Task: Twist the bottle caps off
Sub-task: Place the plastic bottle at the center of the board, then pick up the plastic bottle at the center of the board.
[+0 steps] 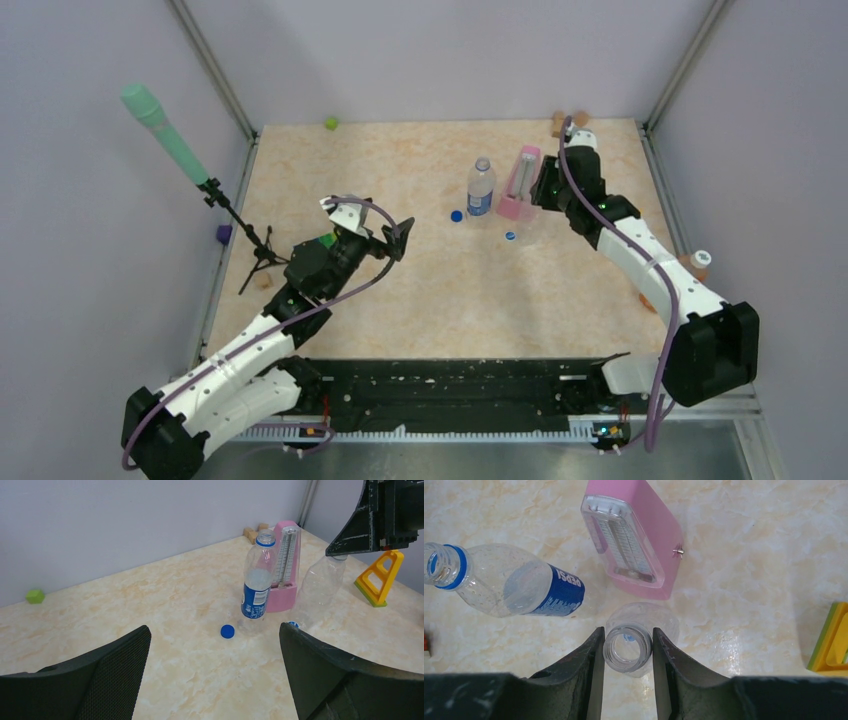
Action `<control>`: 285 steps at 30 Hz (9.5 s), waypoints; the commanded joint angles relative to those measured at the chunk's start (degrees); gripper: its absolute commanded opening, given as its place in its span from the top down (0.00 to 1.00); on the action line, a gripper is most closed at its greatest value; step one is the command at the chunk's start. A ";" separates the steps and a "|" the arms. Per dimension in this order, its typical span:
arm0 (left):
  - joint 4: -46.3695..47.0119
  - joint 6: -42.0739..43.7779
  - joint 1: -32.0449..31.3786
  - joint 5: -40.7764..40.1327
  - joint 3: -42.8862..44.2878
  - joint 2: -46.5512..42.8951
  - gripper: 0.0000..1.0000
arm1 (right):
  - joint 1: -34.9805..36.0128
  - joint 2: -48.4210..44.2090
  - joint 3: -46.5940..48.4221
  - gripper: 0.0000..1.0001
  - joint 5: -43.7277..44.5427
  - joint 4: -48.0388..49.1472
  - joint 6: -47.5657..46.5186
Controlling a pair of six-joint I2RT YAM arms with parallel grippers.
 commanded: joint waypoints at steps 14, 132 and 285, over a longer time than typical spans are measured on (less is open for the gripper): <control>0.53 0.23 0.14 0.09 0.74 0.80 0.01 | -0.57 0.32 1.63 0.50 -1.37 -0.19 -0.73; 0.52 -4.81 1.14 11.18 4.16 6.55 0.05 | -43.06 -20.98 -4.38 0.45 17.08 -22.76 -2.66; -39.48 38.29 -4.82 32.63 22.36 22.91 1.00 | -0.15 -18.96 -29.24 0.53 -62.67 39.45 36.37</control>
